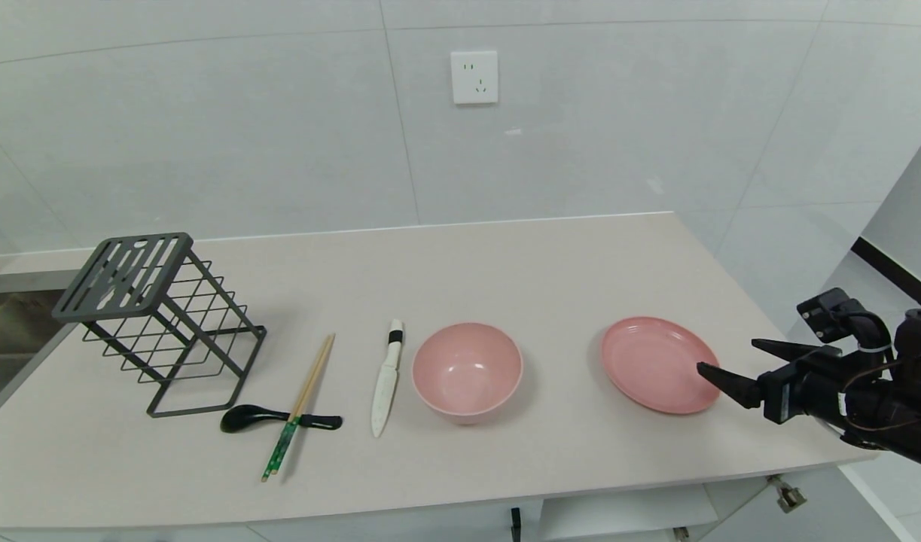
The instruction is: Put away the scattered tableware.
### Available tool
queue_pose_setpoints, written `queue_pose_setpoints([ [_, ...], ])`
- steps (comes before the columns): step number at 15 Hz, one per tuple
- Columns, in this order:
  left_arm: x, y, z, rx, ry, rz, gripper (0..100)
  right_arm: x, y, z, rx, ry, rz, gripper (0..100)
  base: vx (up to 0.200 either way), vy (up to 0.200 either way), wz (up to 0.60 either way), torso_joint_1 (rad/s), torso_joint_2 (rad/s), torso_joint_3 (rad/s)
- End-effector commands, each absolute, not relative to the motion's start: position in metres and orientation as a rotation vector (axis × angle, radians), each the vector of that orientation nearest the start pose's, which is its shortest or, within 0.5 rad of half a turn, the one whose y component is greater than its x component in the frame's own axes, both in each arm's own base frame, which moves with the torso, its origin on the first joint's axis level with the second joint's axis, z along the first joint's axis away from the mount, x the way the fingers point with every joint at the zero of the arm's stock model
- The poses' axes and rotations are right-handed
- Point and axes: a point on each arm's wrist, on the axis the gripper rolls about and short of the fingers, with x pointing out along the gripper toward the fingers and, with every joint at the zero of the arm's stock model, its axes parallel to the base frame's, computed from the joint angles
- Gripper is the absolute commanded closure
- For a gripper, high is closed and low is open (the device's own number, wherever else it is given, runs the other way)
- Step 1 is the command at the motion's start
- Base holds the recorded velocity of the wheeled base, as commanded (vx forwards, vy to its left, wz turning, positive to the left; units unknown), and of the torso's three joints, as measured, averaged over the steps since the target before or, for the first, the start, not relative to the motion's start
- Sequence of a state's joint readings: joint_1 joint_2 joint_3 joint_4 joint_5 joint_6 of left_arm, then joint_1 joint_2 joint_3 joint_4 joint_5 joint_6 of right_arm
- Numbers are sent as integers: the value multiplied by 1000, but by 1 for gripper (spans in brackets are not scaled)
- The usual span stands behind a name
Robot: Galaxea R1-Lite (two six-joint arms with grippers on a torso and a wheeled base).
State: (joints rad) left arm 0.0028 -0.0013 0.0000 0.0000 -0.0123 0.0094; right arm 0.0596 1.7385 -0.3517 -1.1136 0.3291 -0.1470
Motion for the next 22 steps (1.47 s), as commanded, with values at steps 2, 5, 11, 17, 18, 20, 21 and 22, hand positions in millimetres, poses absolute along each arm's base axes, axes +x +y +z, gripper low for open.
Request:
queue_pose_setpoints([
  [2,-23,0,75,9,0,-9,0,268,23,103,-106,263,408,0,0,0,0,0,0,0],
  [5,-23,0,75,6,0,-9,0,277,22,95,-113,281,403,0,0,0,0,0,0,0],
  [11,-23,0,75,5,0,-9,0,315,15,80,-108,290,373,0,0,0,0,0,0,0],
  [17,-23,0,76,-23,-1,-5,0,336,15,65,-104,305,373,0,0,0,0,0,0,0],
  [18,-23,0,76,-25,-2,3,0,338,16,65,-106,304,375,0,0,0,0,0,0,0],
  [20,-23,0,76,-25,-2,2,0,338,16,59,-102,322,376,0,0,0,0,0,0,0],
  [21,-23,0,76,-25,-2,3,0,338,17,57,-101,328,378,0,0,0,0,0,0,0],
  [22,-23,0,76,-21,-2,3,0,338,17,56,-101,330,379,0,0,0,0,0,0,0],
])
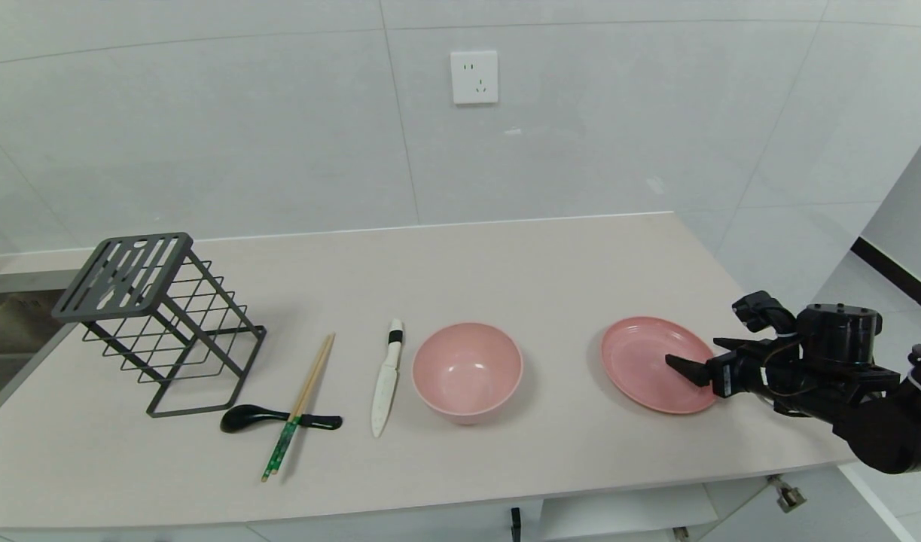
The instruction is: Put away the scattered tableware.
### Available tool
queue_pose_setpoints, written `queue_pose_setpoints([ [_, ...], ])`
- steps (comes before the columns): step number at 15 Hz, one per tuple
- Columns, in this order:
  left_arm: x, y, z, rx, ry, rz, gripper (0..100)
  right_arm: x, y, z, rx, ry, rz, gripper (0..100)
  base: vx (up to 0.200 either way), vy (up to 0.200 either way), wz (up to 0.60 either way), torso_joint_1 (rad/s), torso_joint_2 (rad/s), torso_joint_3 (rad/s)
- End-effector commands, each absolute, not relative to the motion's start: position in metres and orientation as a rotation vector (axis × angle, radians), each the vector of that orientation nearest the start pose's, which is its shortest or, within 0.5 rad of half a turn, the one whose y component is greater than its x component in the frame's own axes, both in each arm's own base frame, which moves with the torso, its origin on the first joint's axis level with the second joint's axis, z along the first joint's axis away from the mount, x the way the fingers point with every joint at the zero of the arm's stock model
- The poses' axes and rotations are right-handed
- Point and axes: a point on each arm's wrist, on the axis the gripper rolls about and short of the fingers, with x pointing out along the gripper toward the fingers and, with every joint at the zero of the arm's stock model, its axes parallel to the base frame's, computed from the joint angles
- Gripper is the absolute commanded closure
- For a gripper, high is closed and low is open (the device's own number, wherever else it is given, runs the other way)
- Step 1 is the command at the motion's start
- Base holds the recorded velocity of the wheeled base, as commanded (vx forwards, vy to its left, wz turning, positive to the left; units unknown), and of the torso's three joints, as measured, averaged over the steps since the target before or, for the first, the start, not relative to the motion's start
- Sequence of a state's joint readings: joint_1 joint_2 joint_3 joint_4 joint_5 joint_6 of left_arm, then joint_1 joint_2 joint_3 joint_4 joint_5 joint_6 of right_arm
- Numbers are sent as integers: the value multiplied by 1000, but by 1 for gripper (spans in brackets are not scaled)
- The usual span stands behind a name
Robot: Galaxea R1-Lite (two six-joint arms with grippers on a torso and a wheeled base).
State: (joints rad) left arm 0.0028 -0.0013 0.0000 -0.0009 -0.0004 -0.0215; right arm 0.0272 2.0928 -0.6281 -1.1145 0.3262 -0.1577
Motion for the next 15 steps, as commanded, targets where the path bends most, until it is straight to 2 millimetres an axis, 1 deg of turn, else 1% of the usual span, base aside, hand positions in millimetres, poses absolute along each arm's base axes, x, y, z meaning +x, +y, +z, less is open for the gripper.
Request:
queue_pose_setpoints([
  [1,-23,0,76,-20,-2,3,0,339,18,55,-101,333,381,0,0,0,0,0,0,0],
  [6,-23,0,76,-21,-2,3,0,337,29,51,-105,346,417,0,0,0,0,0,0,0],
  [8,-23,0,76,-23,-2,3,0,337,31,50,-105,349,420,0,0,0,0,0,0,0],
  [11,-23,0,76,-23,-2,3,0,335,30,42,-99,377,421,0,0,0,0,0,0,0],
  [12,-23,0,76,-23,-2,3,0,336,30,41,-97,381,421,100,0,0,0,0,0,0],
  [15,-23,0,76,-20,-2,3,0,337,30,41,-96,379,419,100,0,0,0,0,0,0],
])
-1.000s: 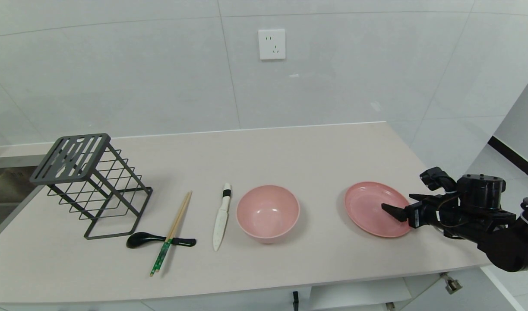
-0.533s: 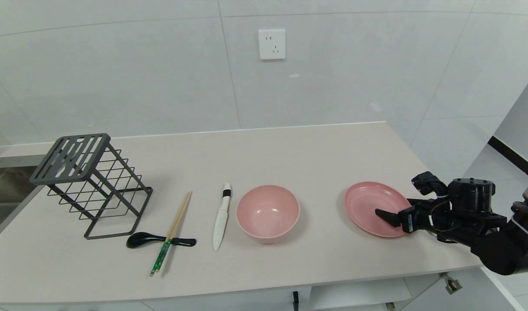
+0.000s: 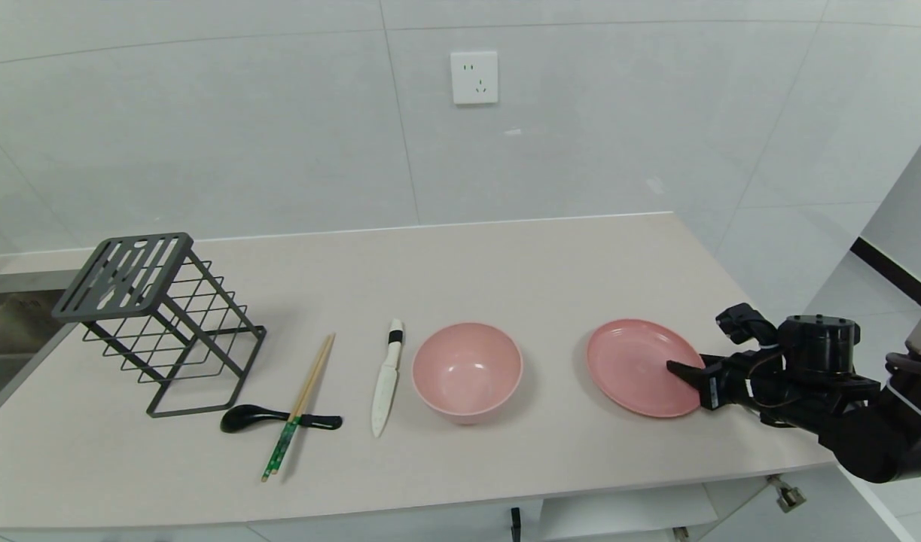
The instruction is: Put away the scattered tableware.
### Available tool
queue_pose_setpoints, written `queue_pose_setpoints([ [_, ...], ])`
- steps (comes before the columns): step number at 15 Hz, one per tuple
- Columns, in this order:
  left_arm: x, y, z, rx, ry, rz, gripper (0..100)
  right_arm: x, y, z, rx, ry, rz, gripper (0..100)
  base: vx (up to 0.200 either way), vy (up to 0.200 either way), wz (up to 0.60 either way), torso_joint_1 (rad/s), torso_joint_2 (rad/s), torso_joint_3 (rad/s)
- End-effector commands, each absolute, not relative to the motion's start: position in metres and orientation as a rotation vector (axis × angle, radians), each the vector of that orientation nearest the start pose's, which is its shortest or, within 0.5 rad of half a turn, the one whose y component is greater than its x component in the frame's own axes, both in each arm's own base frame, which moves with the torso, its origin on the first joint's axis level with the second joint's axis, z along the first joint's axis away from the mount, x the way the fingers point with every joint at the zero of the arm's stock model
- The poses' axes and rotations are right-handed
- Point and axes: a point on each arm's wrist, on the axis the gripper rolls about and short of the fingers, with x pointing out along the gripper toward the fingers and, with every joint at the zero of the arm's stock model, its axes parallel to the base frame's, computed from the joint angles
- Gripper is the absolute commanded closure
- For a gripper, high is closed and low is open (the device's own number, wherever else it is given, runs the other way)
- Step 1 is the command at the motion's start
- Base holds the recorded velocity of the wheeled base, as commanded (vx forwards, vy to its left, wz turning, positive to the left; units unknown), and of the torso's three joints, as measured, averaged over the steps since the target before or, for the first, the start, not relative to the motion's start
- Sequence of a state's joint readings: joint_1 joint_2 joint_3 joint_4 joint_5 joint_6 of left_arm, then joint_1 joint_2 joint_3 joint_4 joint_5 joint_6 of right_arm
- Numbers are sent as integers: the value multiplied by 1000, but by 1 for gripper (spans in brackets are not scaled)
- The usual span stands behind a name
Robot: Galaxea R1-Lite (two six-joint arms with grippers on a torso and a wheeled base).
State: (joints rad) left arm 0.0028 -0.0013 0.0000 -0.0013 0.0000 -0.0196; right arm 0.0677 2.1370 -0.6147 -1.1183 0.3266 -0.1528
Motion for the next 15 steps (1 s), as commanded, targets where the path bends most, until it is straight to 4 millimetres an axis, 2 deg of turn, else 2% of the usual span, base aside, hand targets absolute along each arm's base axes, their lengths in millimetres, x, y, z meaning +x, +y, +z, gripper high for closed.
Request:
queue_pose_setpoints([
  [1,-23,0,76,-21,-2,3,0,337,30,41,-96,380,418,100,0,0,0,0,0,0],
  [5,-23,0,76,-26,-3,3,0,338,22,39,-89,386,388,100,0,0,0,0,0,0],
  [7,-23,0,76,-26,-3,5,0,341,21,66,-104,286,379,100,0,0,0,0,0,0],
  [8,-23,0,76,-26,-3,5,0,339,20,92,-114,202,371,100,0,0,0,0,0,0],
  [10,-23,0,76,-28,-3,5,0,321,19,134,-132,80,361,100,0,0,0,0,0,0],
  [12,-23,0,76,-28,-2,5,0,305,18,153,-139,21,357,100,0,0,0,0,0,0],
  [13,-23,0,76,-26,-2,5,0,288,17,170,-137,-35,352,100,0,0,0,0,0,0],
  [15,-23,-1,76,8,-6,-31,0,270,17,171,-128,-44,351,100,0,0,0,0,0,0],
])
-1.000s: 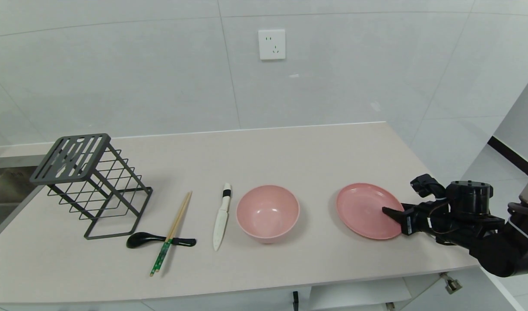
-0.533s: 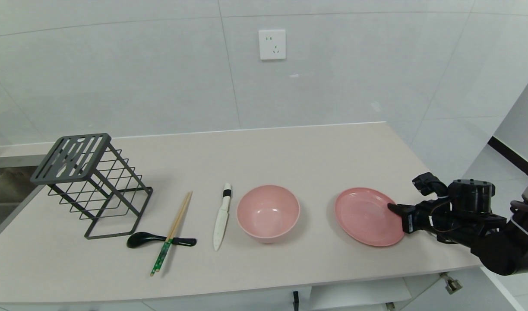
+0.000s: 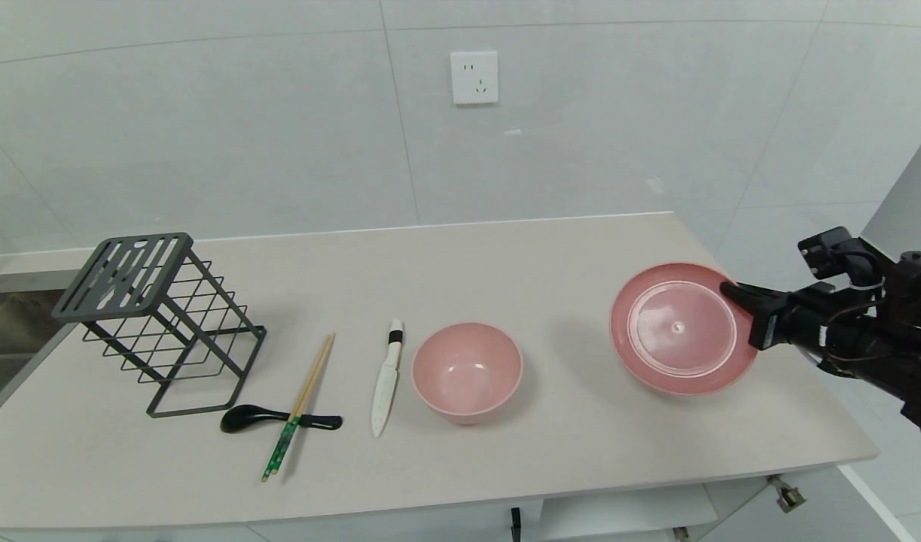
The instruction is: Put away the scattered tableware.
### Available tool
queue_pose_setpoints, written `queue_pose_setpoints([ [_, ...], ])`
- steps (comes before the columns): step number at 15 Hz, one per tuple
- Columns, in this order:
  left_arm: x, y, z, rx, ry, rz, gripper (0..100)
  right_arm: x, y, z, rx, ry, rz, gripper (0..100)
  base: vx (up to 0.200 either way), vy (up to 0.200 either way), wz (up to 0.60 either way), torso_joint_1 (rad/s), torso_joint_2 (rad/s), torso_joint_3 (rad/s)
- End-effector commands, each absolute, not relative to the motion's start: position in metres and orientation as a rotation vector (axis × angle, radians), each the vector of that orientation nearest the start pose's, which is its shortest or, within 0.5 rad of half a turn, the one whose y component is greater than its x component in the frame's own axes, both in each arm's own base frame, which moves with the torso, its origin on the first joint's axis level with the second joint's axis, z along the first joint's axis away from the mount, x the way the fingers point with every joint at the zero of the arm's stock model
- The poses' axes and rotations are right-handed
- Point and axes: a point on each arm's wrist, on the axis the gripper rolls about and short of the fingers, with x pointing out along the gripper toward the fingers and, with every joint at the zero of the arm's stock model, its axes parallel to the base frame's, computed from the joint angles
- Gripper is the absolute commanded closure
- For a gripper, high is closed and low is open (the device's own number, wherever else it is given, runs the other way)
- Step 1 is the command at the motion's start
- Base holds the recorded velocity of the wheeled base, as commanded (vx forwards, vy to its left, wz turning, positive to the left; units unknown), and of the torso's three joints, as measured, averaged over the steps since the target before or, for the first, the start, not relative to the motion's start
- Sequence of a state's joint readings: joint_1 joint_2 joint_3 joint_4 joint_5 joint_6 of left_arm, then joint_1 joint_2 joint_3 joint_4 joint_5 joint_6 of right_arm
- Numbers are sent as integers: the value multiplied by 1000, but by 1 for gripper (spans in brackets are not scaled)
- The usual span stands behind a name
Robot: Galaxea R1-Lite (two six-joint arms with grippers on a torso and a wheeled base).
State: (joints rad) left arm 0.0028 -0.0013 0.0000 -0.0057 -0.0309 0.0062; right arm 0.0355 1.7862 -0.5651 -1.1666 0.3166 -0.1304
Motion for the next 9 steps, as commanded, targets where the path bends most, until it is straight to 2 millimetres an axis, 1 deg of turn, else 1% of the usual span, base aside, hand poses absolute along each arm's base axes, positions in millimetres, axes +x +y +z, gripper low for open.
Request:
queue_pose_setpoints([
  [1,-23,-2,78,47,-26,-72,0,257,17,165,-124,-21,357,100,0,0,0,0,0,0],
  [2,-23,-2,82,44,-62,-85,0,246,16,161,-123,-10,358,100,0,0,0,0,0,0],
  [3,-24,-3,92,45,-160,-114,0,239,16,162,-124,-18,356,100,0,0,0,0,0,0],
  [4,-25,-4,96,49,-205,-157,0,234,16,163,-124,-21,356,100,0,0,0,0,0,0],
  [7,-26,-6,101,20,-210,-241,0,227,15,167,-123,-44,353,100,0,0,0,0,0,0],
  [8,-26,-7,114,25,-193,-322,0,218,10,168,-126,-61,330,100,0,0,0,0,0,0],
  [9,-22,-8,125,20,-161,-350,0,215,4,166,-126,-77,300,100,0,0,0,0,0,0],
])
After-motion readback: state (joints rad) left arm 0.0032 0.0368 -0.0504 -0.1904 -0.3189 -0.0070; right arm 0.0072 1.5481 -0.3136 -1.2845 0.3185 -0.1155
